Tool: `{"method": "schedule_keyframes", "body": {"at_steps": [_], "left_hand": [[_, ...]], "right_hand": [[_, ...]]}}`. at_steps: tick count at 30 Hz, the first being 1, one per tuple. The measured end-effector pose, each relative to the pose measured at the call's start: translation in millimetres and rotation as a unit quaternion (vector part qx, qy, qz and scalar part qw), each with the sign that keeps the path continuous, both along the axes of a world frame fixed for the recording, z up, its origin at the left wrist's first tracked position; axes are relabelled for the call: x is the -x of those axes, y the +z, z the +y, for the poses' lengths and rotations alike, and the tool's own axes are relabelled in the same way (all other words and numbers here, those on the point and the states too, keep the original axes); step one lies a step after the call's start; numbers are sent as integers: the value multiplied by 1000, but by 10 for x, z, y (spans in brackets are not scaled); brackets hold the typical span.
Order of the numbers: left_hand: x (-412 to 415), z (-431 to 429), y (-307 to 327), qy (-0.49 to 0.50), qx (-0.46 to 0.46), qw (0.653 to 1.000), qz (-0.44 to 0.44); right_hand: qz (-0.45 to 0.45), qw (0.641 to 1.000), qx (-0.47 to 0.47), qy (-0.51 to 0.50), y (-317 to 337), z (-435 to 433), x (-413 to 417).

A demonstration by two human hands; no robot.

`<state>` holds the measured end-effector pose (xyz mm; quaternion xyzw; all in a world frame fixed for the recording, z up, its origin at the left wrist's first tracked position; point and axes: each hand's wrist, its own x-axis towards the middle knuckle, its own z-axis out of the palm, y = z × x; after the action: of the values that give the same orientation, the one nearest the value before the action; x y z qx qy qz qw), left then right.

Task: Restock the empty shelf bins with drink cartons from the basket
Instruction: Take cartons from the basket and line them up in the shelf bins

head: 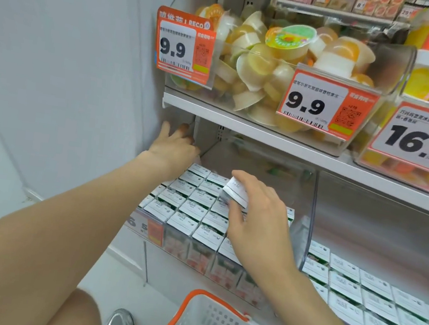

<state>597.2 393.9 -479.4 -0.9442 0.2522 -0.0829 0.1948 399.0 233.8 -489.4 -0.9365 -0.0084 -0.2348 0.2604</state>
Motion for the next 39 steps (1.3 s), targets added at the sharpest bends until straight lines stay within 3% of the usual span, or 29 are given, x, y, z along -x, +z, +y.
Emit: {"method": "schedule_keyframes", "body": {"at_steps": [3,10,14,16,19,21,26,32,35,39], "left_hand": [[31,31,-39,6,33,995,89],[545,-100,139,-26,99,990,96],[1155,-287,321,-118,176,971,114],[1528,-453,446,-174,270,932,165],[2113,-805,590,-204,427,828,300],[2386,-1092,592,-214,477,780,345],[2742,-1914,505,-228,514,734,381],[3238,-2821,417,-232,522,667,478],[3467,-3200,302,-267,521,674,451],[3660,-3530,223,-310,483,756,314]], "right_hand": [[-4,1000,0,-2,27,0,42],[-46,998,-9,31,206,-136,384],[-61,998,-29,20,329,-419,709],[-58,998,-23,11,399,-616,894],[-57,998,-13,-9,508,-968,1172],[-56,998,-22,-28,587,-1225,1346],[-74,992,-77,-64,667,-1885,1852],[-82,968,-122,-204,614,-2521,2484],[-31,956,-133,-258,637,-2868,2741],[-51,935,-91,-338,651,-3249,2986]]}}
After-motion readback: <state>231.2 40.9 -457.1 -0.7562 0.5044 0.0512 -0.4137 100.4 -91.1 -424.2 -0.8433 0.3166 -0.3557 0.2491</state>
